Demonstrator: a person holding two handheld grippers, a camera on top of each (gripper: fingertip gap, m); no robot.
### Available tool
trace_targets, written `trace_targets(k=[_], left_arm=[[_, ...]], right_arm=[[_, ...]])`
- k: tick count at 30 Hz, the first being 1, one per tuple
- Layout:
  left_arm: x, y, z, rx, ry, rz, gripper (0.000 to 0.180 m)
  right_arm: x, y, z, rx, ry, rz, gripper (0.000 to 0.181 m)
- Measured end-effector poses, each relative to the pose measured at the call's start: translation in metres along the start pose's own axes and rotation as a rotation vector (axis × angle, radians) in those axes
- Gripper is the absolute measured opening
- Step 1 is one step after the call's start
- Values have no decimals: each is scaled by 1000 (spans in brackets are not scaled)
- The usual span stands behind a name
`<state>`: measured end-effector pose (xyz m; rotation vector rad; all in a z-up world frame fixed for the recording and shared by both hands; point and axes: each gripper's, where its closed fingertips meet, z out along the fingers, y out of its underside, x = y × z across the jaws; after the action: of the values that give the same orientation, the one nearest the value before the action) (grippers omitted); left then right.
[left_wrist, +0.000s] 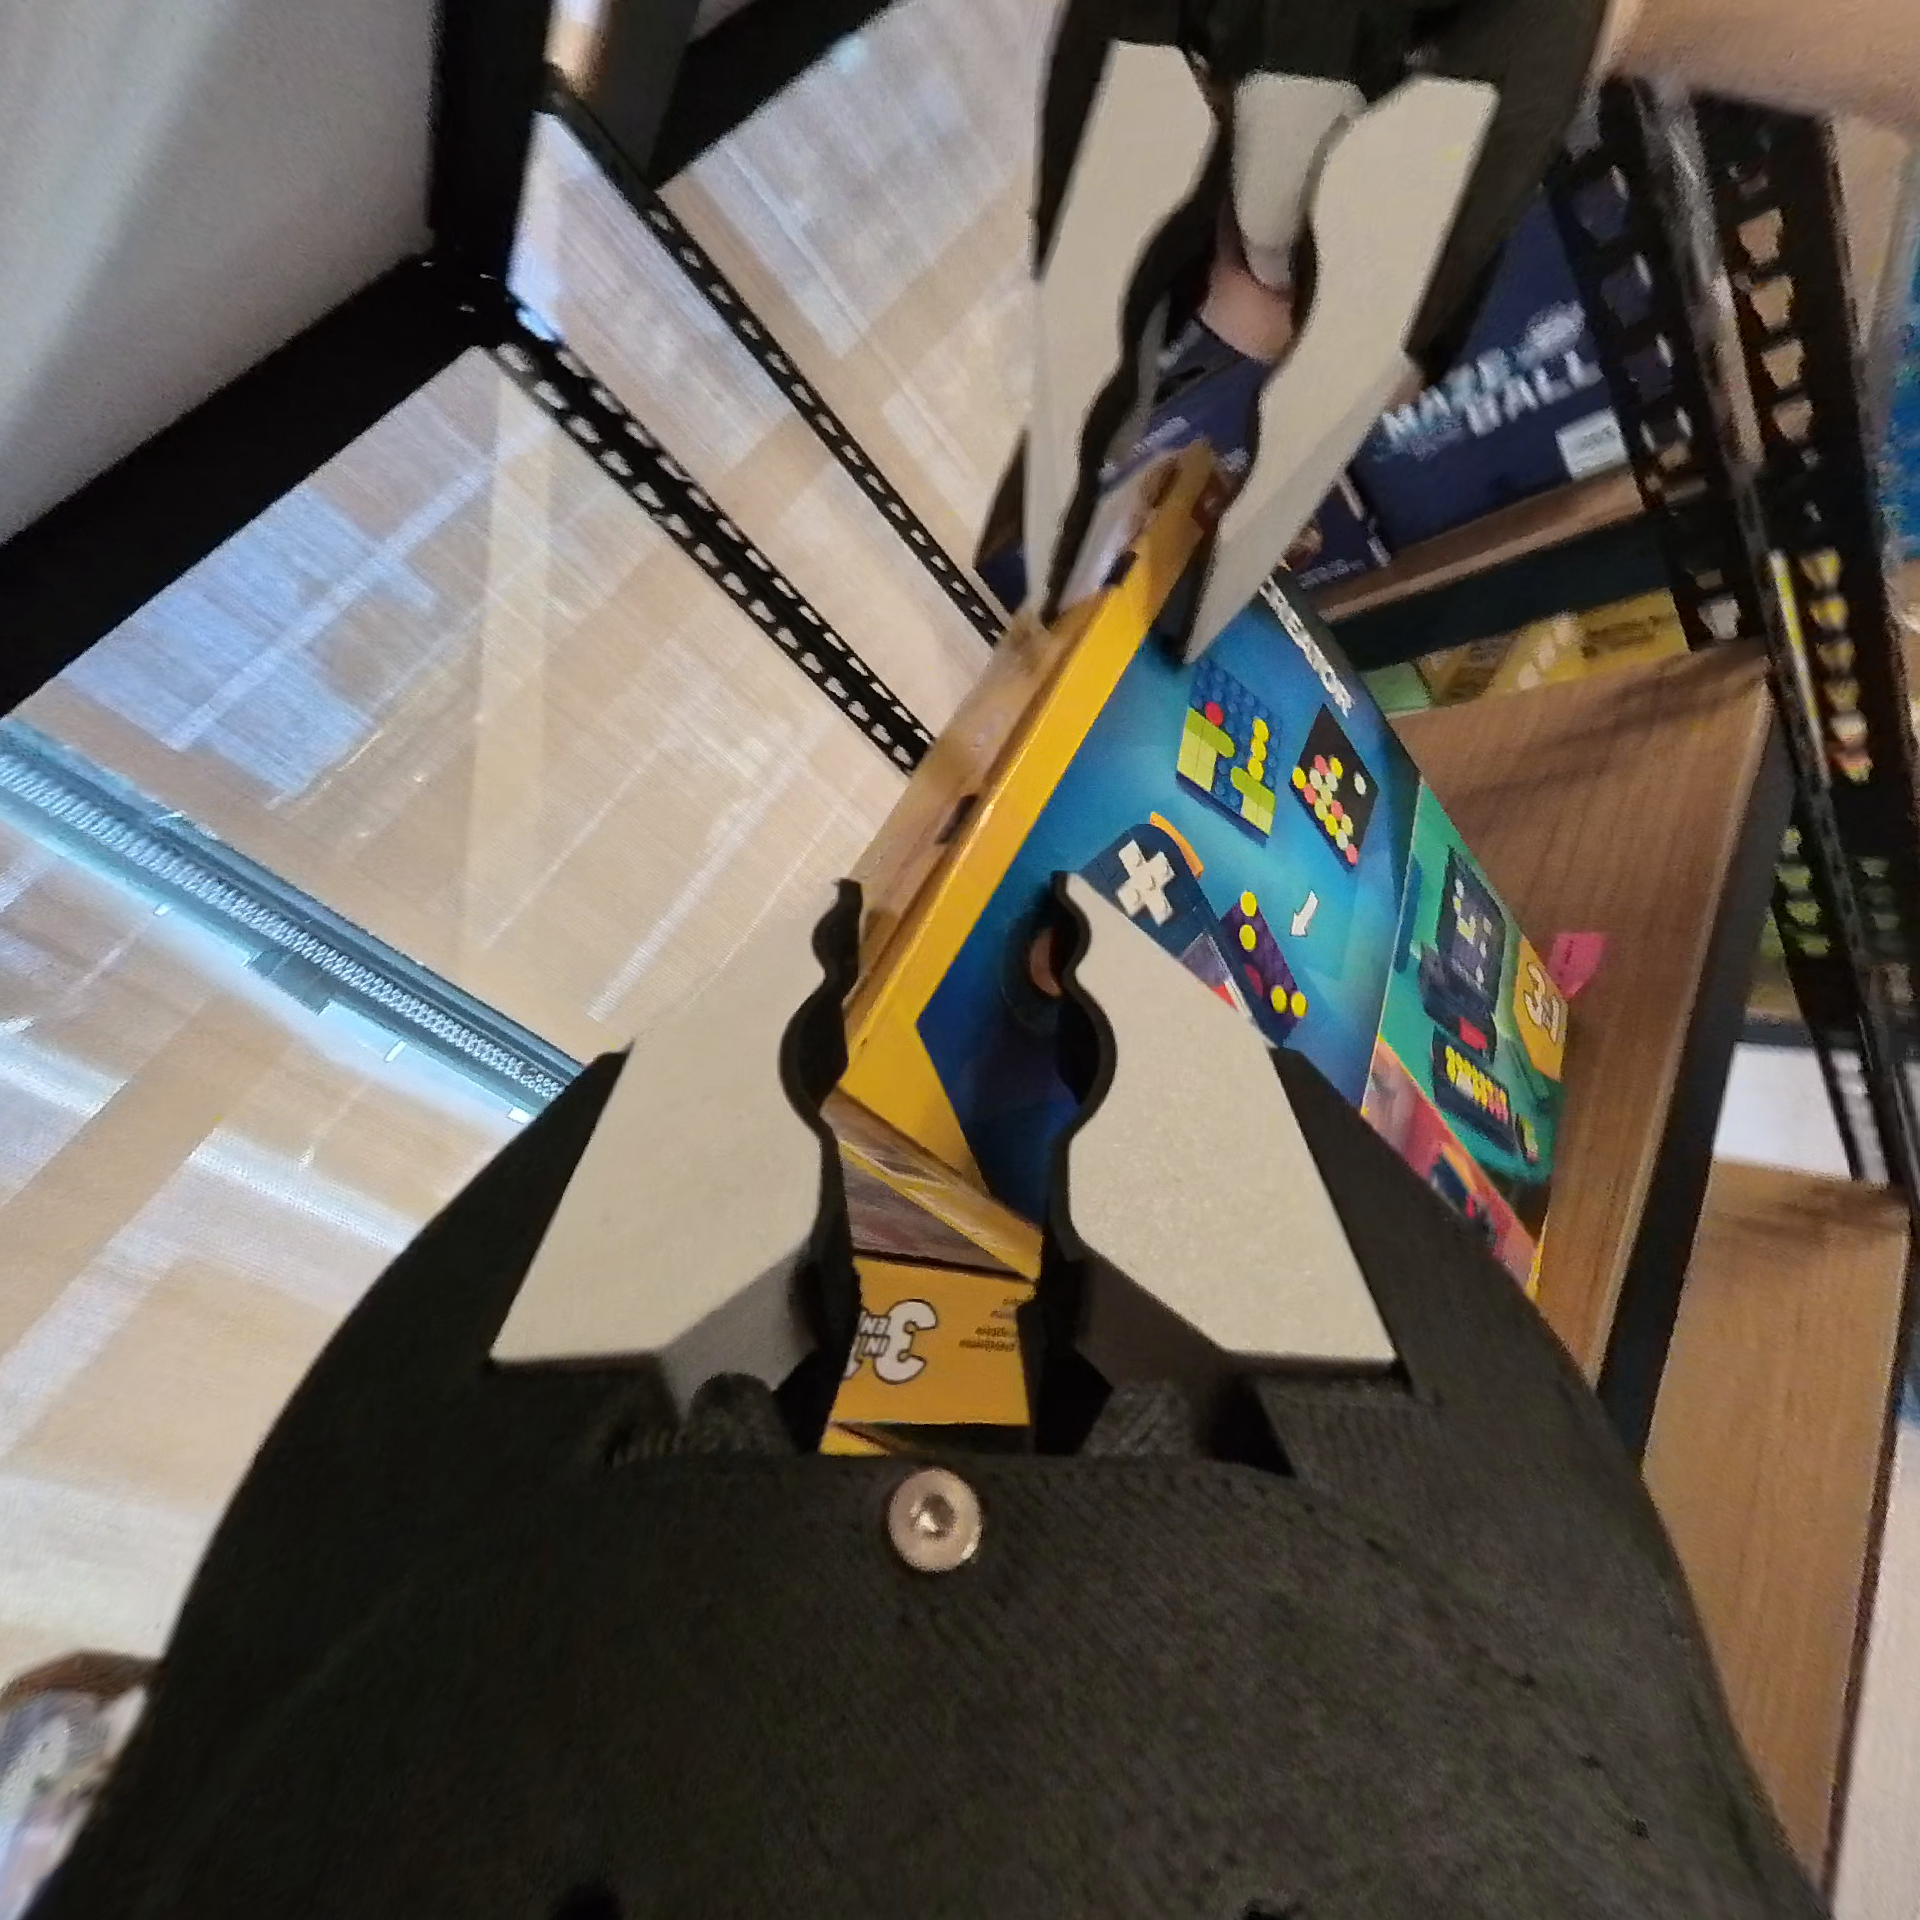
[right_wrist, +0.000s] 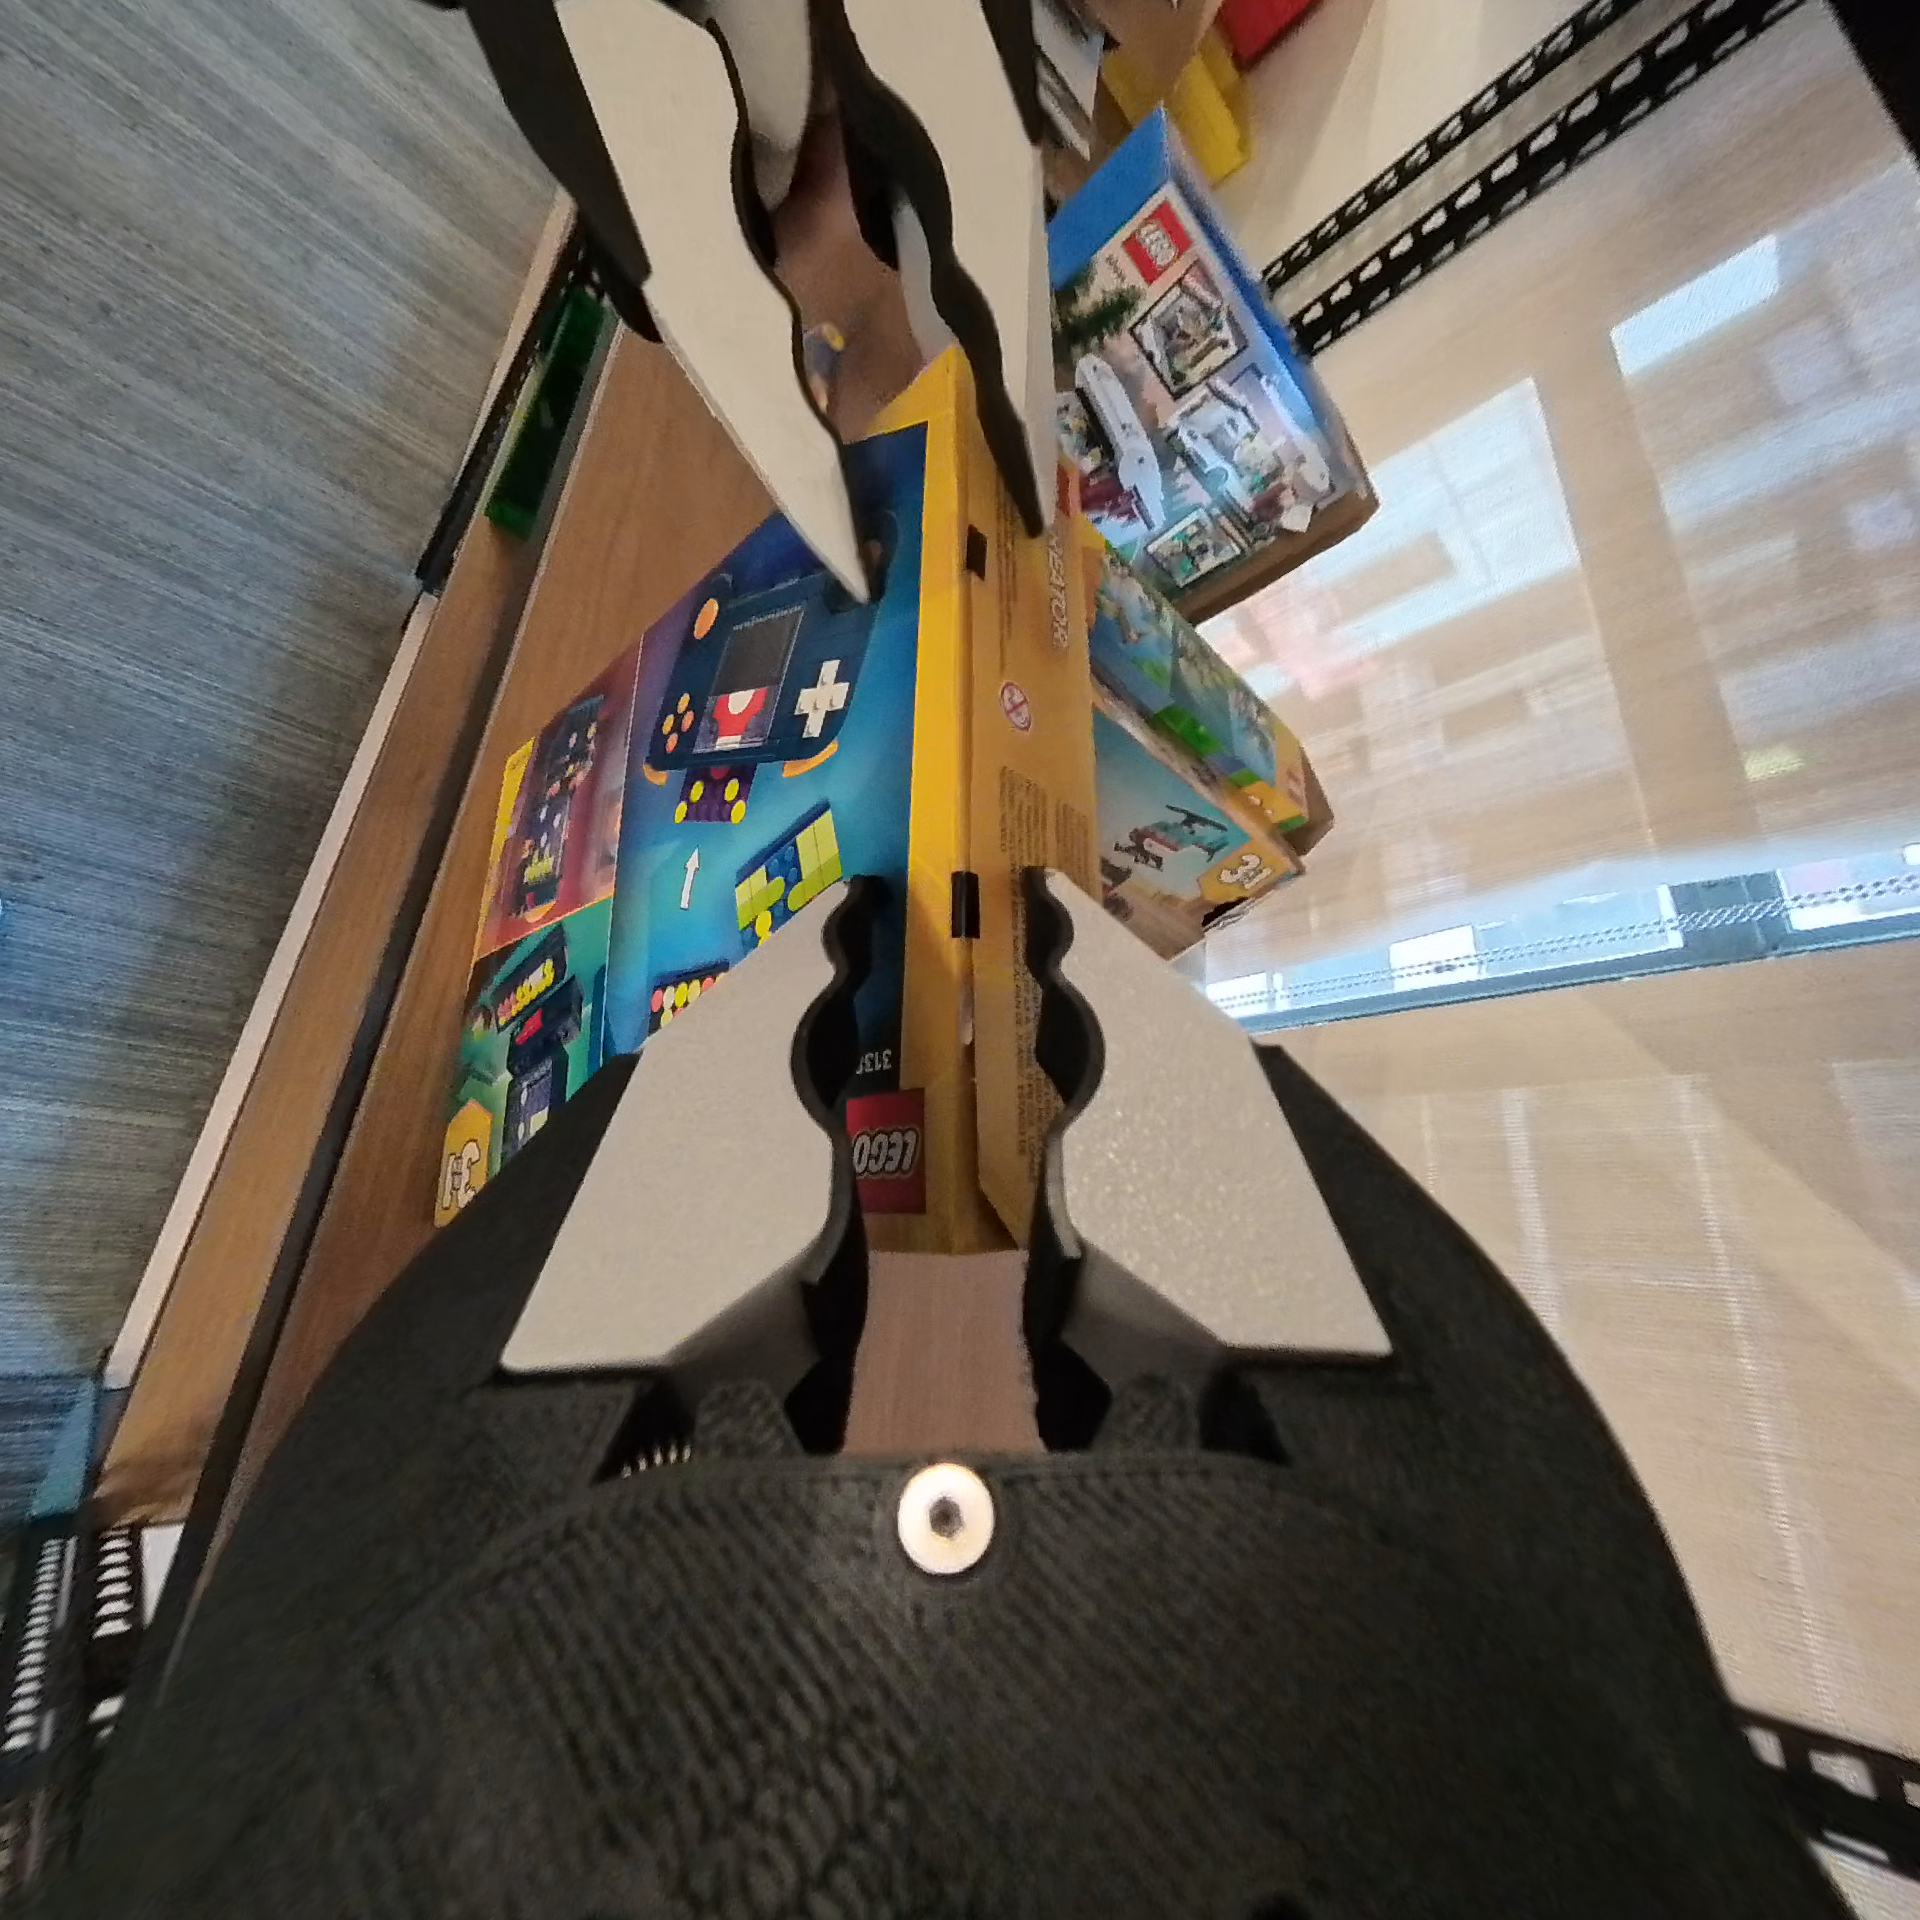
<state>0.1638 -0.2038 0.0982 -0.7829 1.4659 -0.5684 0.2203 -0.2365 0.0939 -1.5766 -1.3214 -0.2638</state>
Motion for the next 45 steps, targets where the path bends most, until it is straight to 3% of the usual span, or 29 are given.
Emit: trace_targets(k=[4, 8, 16, 25, 31, 37, 39, 41, 45], left_arm=[[-4, -9, -36, 144, -62, -298, 48], [-12, 22, -97, 222, -145, -525, 43], [-56, 162, -222, 90, -380, -769, 44], [-171, 358, -345, -394, -606, -578, 55], [-249, 445, -373, -609, -504, -389, 69], [-274, 504, -374, -671, -375, -359, 64], [-274, 514, -372, -666, -345, -349, 54], [-278, 519, -373, -657, -364, -309, 25], [-282, 508, -375, -590, -442, -294, 19]], right_arm=[[1, -3, -2, 9, 44, -50, 35], [7, -7, -4, 5, 56, -29, 41], [16, -5, 6, -21, 27, 43, 64], [30, -6, 7, -4, 105, 166, 77], [40, -4, -2, -40, 304, 203, 92], [45, 1, -25, -108, 476, 261, 97], [41, 5, -33, -147, 513, 282, 97], [38, 6, -41, -169, 555, 296, 97], [38, -3, -68, -159, 745, 299, 97]])
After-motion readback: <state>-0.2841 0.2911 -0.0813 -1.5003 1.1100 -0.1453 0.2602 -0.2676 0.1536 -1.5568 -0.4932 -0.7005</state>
